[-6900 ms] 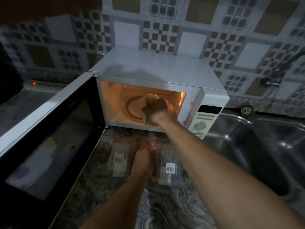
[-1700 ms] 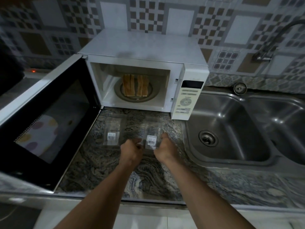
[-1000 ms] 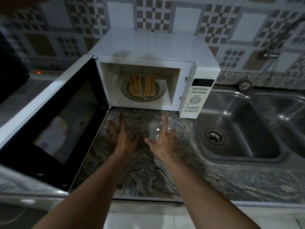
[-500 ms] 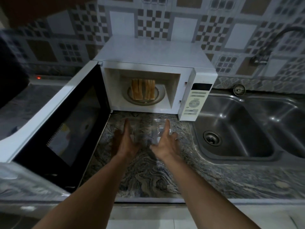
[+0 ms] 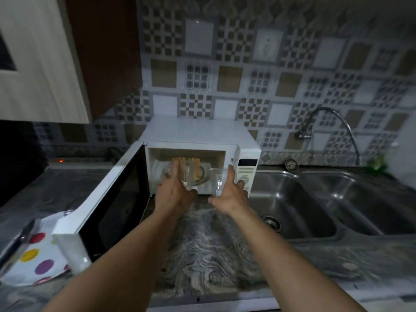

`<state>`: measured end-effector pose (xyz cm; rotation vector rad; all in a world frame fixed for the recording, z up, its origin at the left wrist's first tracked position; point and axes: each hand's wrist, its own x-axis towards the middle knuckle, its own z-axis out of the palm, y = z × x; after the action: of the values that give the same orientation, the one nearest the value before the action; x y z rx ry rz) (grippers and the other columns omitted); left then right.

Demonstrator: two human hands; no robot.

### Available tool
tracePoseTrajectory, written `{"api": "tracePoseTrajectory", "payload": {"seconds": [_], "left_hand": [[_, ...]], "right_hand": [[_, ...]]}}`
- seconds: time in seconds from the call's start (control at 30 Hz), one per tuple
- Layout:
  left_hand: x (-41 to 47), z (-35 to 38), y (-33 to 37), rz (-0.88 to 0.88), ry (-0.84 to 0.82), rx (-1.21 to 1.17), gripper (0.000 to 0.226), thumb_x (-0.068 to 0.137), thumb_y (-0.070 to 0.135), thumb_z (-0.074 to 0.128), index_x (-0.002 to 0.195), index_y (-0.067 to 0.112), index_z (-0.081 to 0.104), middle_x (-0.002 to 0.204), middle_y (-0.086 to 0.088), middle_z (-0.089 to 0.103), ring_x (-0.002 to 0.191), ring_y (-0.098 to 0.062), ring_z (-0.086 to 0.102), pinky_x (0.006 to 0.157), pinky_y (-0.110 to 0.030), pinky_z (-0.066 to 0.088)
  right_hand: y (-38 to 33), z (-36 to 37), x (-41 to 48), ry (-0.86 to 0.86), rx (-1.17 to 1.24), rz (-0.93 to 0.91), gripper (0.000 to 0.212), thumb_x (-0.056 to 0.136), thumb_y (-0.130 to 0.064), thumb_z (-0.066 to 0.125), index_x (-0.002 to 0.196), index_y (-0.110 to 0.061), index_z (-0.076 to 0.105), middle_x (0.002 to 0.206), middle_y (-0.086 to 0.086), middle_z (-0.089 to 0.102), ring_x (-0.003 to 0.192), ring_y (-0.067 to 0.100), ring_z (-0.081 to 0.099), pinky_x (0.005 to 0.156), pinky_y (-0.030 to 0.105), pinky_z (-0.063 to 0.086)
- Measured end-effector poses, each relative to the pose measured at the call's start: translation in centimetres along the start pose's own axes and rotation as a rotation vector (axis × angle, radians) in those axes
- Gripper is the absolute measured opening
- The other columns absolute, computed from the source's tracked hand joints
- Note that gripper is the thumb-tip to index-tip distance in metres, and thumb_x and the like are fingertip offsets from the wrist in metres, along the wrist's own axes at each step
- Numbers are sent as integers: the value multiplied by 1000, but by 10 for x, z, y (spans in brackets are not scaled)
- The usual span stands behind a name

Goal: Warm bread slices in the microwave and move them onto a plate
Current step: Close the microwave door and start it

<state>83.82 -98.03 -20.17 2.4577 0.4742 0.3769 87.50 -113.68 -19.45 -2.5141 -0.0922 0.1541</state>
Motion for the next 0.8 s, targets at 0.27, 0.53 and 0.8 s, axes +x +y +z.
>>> {"api": "tracePoseTrajectory", "payload": {"seconds": [0.27,0.53,0.8], "left_hand": [[53,-53,34,49,108,65,111,78,49,74,154,39,-7,137,-22,45,112,-40,56,91,-48,51],[148,-63,52,-30,82,22,110,79,44,74,152,44,-7,149,-15,33,129,-39,44,102,-50,45],[230,-36,58,-3,107,106,111,77,47,74,155,38,-3,145,-19,40,120,-40,52,92,-45,50]], "right_hand": [[-46,-58,26,111,38,-69,126,78,-40,81,152,-43,-20,162,21,15,140,44,36,110,53,41],[-83,-87,112,136,69,-105,119,79,-33,78,155,-36,-13,151,19,29,131,41,44,107,49,44],[-98,-75,206,92,6,-108,119,81,-43,77,156,-41,-15,156,19,24,130,42,47,105,49,47]]}}
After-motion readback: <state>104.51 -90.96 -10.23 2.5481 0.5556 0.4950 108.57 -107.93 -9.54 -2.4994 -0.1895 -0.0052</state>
